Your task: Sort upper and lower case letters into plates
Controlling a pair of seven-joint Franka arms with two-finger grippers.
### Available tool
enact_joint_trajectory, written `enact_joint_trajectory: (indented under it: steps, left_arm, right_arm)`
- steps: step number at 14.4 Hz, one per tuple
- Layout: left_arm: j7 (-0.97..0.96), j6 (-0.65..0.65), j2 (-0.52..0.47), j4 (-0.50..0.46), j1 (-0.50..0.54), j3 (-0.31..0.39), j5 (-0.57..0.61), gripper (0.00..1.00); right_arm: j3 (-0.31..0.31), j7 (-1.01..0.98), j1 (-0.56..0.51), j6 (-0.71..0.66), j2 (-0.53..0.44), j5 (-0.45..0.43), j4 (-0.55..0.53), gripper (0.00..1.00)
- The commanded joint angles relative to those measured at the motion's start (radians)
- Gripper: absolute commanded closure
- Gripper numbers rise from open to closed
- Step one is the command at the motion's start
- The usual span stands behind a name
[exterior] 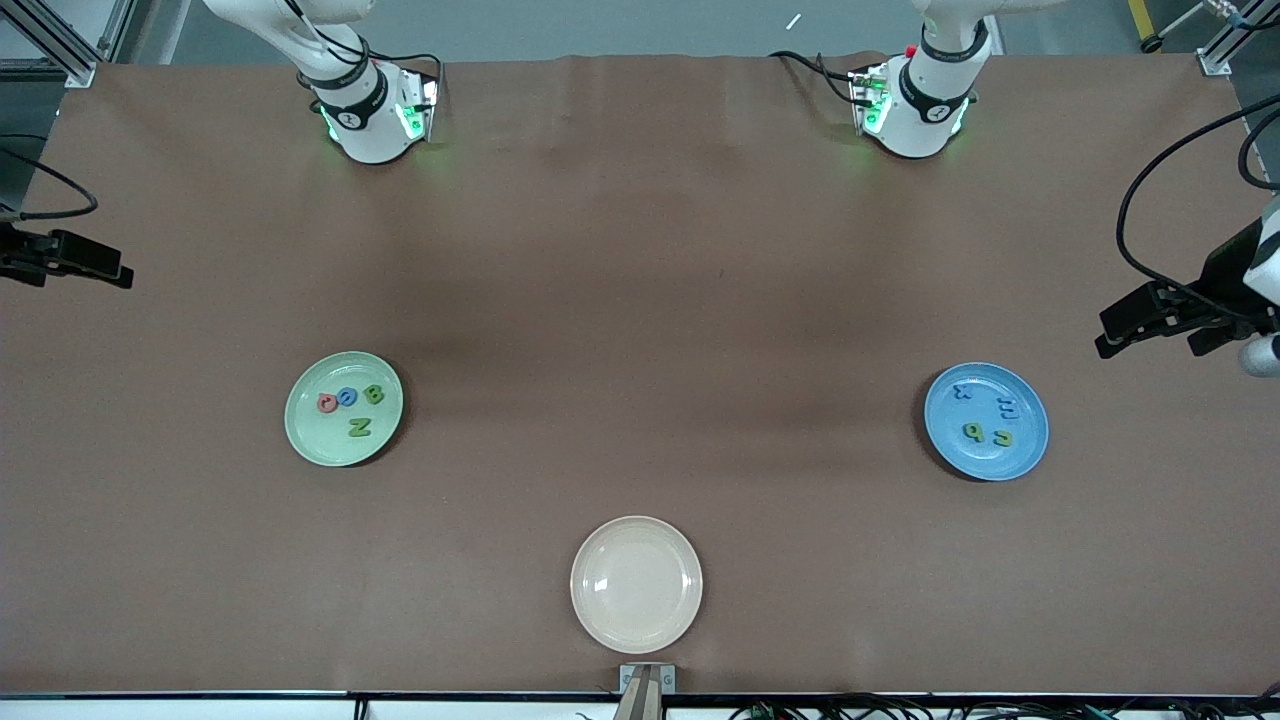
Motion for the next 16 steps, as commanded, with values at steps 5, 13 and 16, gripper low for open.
enact_joint_trajectory:
  steps: [5, 13, 16]
  left_arm:
    - [-0.004, 0.007, -0.080, -0.050, -0.005, 0.040, -0.050, 0.00]
    - [0.004, 0.009, -0.117, -0.096, -0.086, 0.129, -0.070, 0.00]
    - [-0.002, 0.009, -0.135, -0.123, -0.129, 0.175, -0.073, 0.00]
  right_arm:
    - [0.015, -0.011, -0.008, 0.009, -0.120, 0.010, -0.081, 0.00]
    - [0.017, -0.021, -0.002, 0.033, -0.153, 0.002, -0.130, 0.00]
    - [0.018, -0.021, -0.002, 0.061, -0.189, -0.013, -0.183, 0.00]
